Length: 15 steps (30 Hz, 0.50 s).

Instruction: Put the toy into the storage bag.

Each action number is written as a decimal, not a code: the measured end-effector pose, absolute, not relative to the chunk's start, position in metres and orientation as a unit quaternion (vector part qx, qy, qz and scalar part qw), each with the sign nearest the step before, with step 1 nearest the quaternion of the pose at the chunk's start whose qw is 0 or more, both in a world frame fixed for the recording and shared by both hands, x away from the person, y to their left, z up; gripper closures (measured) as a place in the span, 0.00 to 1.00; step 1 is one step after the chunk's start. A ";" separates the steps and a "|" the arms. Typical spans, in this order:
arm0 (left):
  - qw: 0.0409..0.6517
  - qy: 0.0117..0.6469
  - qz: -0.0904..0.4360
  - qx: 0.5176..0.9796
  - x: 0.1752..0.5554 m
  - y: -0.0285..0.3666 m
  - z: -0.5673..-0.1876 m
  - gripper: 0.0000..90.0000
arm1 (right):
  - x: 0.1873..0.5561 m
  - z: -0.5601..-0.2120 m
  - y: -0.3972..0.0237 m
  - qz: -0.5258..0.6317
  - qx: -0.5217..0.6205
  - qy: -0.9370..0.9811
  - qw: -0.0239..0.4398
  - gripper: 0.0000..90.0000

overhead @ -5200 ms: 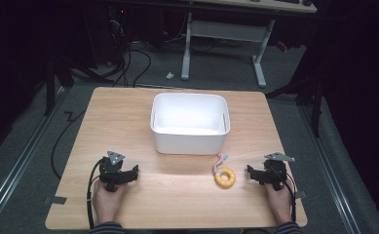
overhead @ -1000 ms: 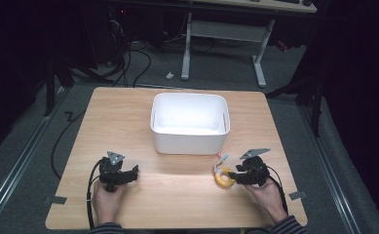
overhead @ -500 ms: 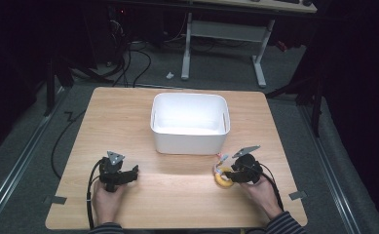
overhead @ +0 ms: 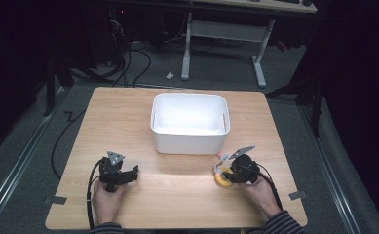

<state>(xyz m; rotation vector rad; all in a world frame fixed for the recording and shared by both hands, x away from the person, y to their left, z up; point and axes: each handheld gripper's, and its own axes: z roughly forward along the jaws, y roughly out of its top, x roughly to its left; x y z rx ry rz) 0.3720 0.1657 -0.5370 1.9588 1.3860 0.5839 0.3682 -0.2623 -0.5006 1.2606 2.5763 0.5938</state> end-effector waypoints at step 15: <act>0.330 0.530 0.223 0.749 0.372 0.166 -0.537 0.19 | 0.367 -0.500 -0.263 0.205 0.412 0.880 0.115 0.74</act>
